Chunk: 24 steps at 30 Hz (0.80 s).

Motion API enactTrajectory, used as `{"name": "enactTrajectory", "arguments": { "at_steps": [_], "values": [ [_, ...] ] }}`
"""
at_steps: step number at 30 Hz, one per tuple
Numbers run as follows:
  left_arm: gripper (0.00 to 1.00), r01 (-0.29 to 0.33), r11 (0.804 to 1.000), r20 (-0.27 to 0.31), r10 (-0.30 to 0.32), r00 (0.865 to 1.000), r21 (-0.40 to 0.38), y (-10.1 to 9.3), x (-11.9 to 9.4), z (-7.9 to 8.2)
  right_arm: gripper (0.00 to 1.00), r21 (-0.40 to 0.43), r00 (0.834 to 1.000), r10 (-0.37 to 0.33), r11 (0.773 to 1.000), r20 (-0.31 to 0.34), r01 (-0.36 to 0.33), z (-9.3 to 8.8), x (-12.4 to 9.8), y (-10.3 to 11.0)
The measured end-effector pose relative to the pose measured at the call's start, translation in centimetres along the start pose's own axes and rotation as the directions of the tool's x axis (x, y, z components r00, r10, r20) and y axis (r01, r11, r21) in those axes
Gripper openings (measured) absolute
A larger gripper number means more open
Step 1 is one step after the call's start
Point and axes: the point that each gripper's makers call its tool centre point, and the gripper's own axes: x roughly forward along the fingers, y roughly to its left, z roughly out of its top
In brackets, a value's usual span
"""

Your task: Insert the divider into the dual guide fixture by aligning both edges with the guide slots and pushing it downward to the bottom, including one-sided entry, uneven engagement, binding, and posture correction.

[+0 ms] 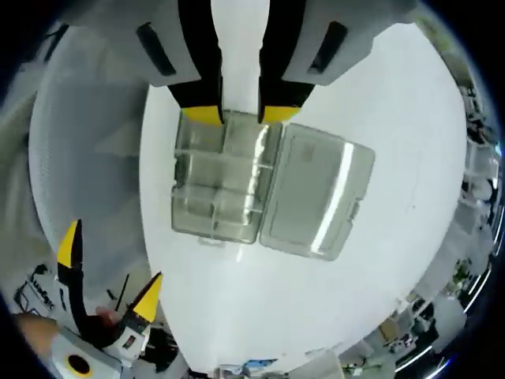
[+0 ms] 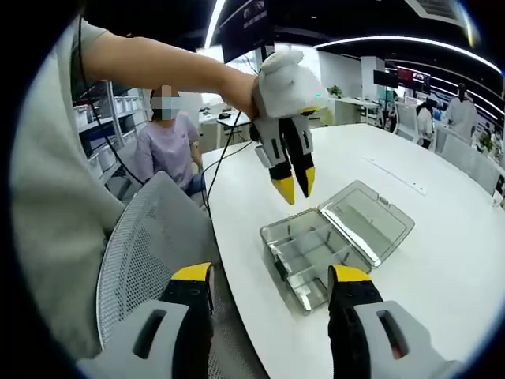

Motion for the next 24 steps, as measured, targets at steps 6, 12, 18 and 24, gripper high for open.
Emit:
{"name": "enactTrajectory", "arguments": {
  "at_steps": [6, 12, 18, 24],
  "values": [
    [0.14, -0.054, 0.990, 0.117, 0.070, 0.991, -0.129, -0.3, -2.2, -0.7, 0.55, -0.002, 1.000, 0.008, 1.000, -0.009, -0.008, -0.4, 0.0, 0.2],
    [0.14, -0.059, 0.953, 0.273, 0.144, 0.951, -0.297, -2.1, -3.6, -0.9, 0.55, 0.000, 1.000, 0.012, 1.000, -0.023, -0.012, -0.9, 0.1, 0.3],
    [0.20, 0.009, 0.891, 0.450, 0.220, 0.866, -0.454, -4.5, -4.8, -0.2, 0.56, 0.010, 0.999, -0.005, 1.000, -0.039, 0.005, -1.6, -0.3, -0.5],
    [0.25, 0.039, 0.858, 0.531, 0.281, 0.799, -0.512, -5.9, -5.8, 0.0, 0.56, 0.016, 0.998, -0.022, 1.000, -0.054, 0.023, -2.4, -0.8, -1.2]
  ]
}}
